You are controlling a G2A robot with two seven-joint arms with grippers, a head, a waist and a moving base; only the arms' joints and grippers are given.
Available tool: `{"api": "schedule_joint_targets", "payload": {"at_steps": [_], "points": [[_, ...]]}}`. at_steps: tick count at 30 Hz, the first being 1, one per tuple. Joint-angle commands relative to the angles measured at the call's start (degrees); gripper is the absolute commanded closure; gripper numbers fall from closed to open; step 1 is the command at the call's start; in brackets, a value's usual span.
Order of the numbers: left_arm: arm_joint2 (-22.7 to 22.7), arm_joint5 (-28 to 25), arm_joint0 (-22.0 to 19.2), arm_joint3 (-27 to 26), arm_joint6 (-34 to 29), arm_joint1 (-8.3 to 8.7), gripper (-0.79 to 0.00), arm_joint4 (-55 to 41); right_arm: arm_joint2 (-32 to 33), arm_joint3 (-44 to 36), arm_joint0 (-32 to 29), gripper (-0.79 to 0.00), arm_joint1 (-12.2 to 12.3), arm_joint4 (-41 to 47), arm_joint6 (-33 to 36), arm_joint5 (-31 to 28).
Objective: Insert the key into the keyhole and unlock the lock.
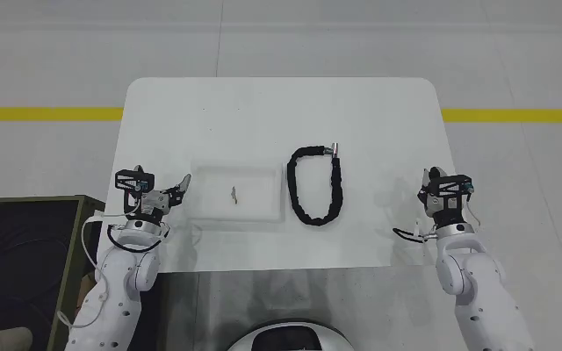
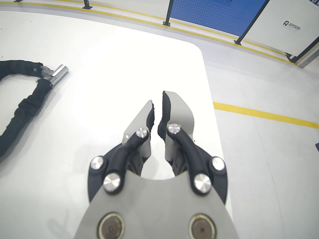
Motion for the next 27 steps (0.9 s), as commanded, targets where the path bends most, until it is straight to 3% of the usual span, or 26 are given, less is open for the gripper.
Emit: {"api": "schedule_joint_targets", "payload": {"at_steps": [1,5,6,8,10,13,17,20,23,27], "points": [[0.0,0.0,0.0,0.0,0.0,0.0,-0.784,0.0,0.0,0.0,0.0,-0.115,0.0,0.0,0.0,0.0],[0.0,0.0,0.0,0.0,0.0,0.0,-0.784,0.0,0.0,0.0,0.0,-0.12,0.0,0.0,0.0,0.0],[-0.05,-0.06,-0.21,-0.42,-0.25,-0.01,-0.785,-0.3,0.0,0.0,0.0,-0.785,0.0,0.0,0.0,0.0],[-0.6,-0.34,-1.08,-2.95,-3.27,0.0,-0.785,-1.4,0.0,0.0,0.0,-0.785,0.0,0.0,0.0,0.0],[-1.42,-1.32,-2.2,-7.2,-11.67,0.07,-0.785,-4.78,0.0,0.0,0.0,-0.785,0.0,0.0,0.0,0.0],[-3.64,-3.98,-4.86,-14.55,-27.22,0.37,-0.785,-12.21,0.0,0.0,0.0,-0.785,0.0,0.0,0.0,0.0],[-7.23,-4.61,-9.79,-20.51,-54.95,1.05,-0.785,-30.83,0.0,0.0,0.0,-0.785,0.0,0.0,0.0,0.0],[-7.91,-1.1,-16.66,-18.64,-73.1,1.77,-0.785,-40.98,0.0,0.0,0.0,-0.785,0.0,0.0,0.0,0.0],[-5.75,3.31,-24.43,-11.76,-85.91,2.36,-0.785,-47.1,0.0,0.0,0.0,-0.785,0.0,0.0,0.0,0.0],[-0.46,3.99,-32.88,0.1,-88.0,3.09,-0.785,-53.29,0.0,0.0,0.0,-0.785,0.0,0.0,0.0,0.0]]}}
